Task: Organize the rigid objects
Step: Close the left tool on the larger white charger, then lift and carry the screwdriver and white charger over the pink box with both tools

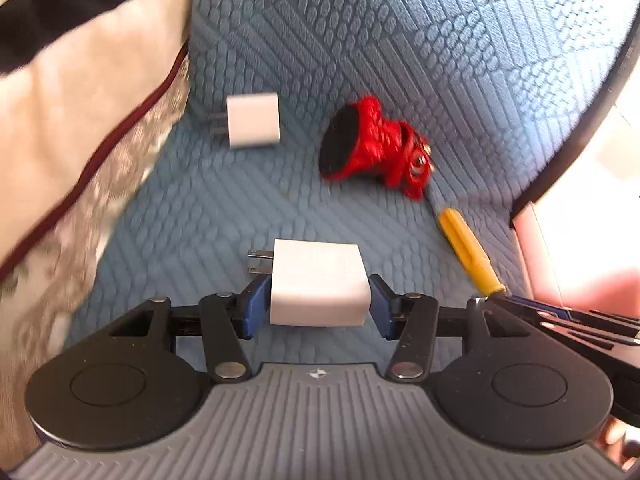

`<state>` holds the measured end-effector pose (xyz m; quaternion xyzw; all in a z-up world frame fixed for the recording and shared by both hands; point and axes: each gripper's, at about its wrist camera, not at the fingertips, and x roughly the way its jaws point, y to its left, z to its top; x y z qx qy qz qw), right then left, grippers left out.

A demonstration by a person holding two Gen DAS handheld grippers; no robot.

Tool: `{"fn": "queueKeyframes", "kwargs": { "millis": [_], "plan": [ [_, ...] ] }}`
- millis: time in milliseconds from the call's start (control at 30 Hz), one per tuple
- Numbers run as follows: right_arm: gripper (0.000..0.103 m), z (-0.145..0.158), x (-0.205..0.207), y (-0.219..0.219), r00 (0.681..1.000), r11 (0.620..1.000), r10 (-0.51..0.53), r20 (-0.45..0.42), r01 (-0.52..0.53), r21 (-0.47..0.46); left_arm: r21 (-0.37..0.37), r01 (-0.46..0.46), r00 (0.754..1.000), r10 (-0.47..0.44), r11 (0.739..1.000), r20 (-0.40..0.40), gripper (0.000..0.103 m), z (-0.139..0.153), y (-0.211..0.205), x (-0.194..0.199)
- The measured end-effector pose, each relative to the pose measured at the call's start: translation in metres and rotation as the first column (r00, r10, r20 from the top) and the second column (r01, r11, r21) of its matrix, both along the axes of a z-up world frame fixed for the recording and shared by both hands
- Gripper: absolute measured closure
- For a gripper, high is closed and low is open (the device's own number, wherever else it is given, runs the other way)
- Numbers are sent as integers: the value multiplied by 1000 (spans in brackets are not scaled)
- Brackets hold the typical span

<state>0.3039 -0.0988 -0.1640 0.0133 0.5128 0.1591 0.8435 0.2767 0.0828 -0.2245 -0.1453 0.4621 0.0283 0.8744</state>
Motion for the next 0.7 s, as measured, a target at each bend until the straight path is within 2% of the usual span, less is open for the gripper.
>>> {"fn": "queueKeyframes", "kwargs": {
  "millis": [233, 433, 700],
  "plan": [
    [87, 8, -30, -6, 1000, 1000, 20, 9, -19, -19, -35, -1, 1000, 1, 999, -16, 44, 16, -4, -31],
    [87, 15, -59, -17, 1000, 1000, 24, 2, -23, -10, -97, -11, 1000, 9, 995, -26, 44, 23, 4, -65],
    [87, 21, -106, -28, 999, 999, 31, -21, -32, -28, -111, -25, 999, 22, 994, -26, 45, 31, 1, -107]
  ]
}}
